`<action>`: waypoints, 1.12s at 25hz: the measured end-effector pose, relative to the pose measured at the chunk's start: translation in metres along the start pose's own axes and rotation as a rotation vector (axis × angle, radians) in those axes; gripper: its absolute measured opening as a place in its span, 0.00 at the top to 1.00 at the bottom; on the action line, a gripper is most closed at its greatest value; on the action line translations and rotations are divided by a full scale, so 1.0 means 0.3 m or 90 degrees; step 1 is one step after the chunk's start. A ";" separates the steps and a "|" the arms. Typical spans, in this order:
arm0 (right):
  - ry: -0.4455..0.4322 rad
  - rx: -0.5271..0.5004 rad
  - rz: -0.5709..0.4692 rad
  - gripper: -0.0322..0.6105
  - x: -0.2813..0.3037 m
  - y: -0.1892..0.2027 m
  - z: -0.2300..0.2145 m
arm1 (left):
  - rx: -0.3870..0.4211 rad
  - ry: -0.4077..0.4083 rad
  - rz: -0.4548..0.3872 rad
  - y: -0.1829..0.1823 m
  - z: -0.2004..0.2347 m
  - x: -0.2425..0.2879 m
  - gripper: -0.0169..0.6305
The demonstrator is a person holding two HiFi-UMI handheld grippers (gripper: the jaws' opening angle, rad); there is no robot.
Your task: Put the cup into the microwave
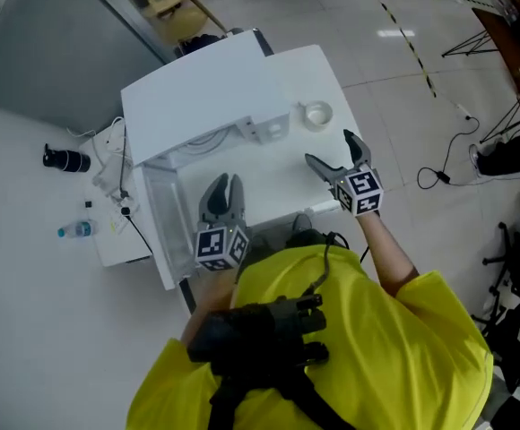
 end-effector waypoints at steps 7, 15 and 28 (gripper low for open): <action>0.058 0.016 0.086 0.12 0.360 0.272 -0.329 | -0.019 0.026 0.083 0.107 -0.071 0.227 0.85; 0.073 -0.022 0.094 0.10 0.597 0.405 -0.429 | -0.033 0.010 0.115 0.147 -0.047 0.295 0.85; 0.106 -0.007 0.050 0.21 0.522 0.316 -0.397 | -0.036 -0.010 0.078 0.148 -0.020 0.310 0.85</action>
Point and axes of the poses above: the fingertips, and each gripper's own axes: x forward along the fingers, z to its left, y out of its underside, the point moved 9 cm from there along -x, backward along the fingers, and after that the axes turned 9 degrees about x, right-handed, at the moved point
